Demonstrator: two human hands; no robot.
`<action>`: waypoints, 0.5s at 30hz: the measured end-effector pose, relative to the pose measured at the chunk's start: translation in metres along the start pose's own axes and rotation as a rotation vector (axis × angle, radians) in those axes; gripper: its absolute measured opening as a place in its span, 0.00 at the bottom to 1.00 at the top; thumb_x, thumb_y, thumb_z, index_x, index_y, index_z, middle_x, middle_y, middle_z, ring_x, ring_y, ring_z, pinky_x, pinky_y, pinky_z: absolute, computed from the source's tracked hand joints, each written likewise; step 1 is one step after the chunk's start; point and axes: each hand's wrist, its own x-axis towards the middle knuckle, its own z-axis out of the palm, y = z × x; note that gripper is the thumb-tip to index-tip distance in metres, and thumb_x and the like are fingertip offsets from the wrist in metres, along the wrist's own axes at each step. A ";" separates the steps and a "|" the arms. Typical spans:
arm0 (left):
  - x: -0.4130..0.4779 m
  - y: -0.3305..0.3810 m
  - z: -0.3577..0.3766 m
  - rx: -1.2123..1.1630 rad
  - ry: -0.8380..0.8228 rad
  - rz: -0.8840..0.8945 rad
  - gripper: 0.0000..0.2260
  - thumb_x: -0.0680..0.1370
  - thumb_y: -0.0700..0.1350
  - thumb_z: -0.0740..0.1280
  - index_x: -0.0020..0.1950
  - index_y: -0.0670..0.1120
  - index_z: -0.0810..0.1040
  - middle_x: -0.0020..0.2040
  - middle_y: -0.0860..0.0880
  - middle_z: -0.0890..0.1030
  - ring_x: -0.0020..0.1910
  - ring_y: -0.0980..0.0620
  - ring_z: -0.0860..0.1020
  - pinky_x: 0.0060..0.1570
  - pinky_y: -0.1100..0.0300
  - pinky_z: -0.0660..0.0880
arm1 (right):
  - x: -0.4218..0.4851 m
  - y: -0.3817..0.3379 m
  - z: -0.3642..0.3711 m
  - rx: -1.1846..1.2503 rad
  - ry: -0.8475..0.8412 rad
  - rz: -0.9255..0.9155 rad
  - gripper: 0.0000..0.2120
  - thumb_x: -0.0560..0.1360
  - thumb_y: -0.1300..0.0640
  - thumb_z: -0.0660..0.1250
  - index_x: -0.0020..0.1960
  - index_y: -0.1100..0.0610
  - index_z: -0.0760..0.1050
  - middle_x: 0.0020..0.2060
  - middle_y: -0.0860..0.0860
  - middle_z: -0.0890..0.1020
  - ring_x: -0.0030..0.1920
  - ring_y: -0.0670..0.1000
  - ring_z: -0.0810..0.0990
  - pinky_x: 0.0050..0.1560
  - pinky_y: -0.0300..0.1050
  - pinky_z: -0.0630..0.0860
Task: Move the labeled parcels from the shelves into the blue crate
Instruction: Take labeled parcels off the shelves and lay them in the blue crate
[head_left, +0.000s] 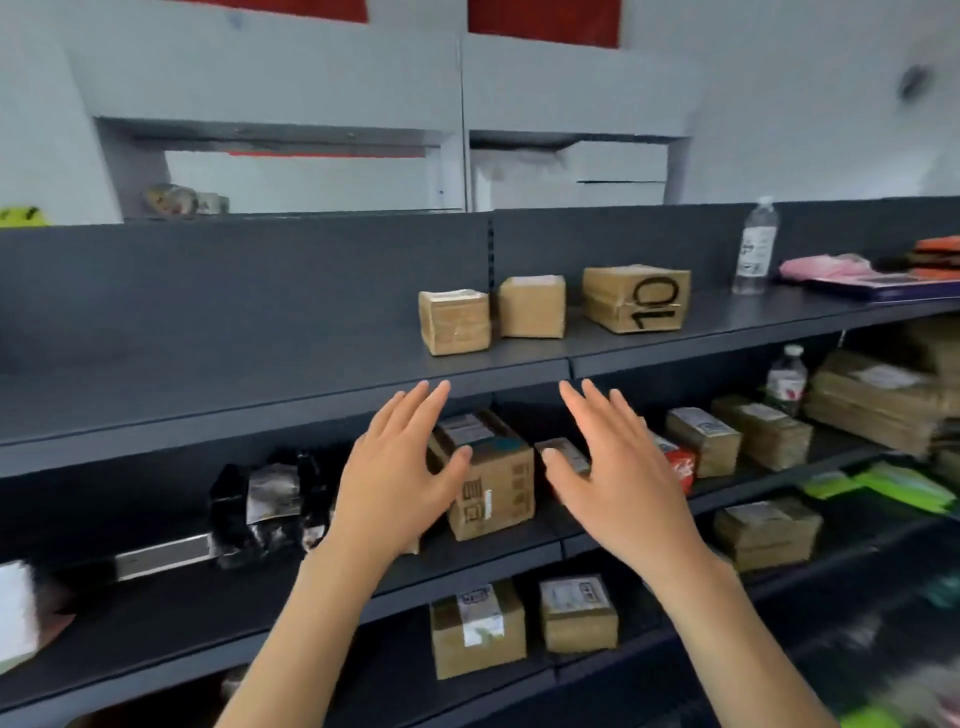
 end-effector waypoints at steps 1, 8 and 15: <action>0.011 0.020 0.014 0.001 -0.003 0.027 0.31 0.79 0.58 0.62 0.80 0.57 0.55 0.80 0.56 0.58 0.79 0.54 0.53 0.75 0.51 0.59 | 0.002 0.020 -0.014 -0.014 0.004 0.020 0.31 0.80 0.45 0.59 0.79 0.44 0.50 0.79 0.44 0.52 0.78 0.47 0.45 0.76 0.51 0.51; 0.072 0.139 0.103 0.023 -0.018 0.142 0.31 0.79 0.57 0.62 0.80 0.55 0.55 0.80 0.54 0.59 0.79 0.53 0.54 0.75 0.54 0.56 | 0.028 0.143 -0.083 -0.075 0.058 0.052 0.33 0.79 0.45 0.62 0.78 0.45 0.51 0.78 0.43 0.53 0.78 0.44 0.48 0.73 0.45 0.56; 0.122 0.183 0.146 0.099 -0.001 0.096 0.28 0.81 0.55 0.61 0.80 0.55 0.57 0.79 0.53 0.62 0.78 0.53 0.57 0.74 0.53 0.60 | 0.072 0.213 -0.100 -0.087 0.034 0.009 0.34 0.78 0.44 0.62 0.78 0.44 0.49 0.79 0.43 0.53 0.78 0.45 0.49 0.72 0.47 0.61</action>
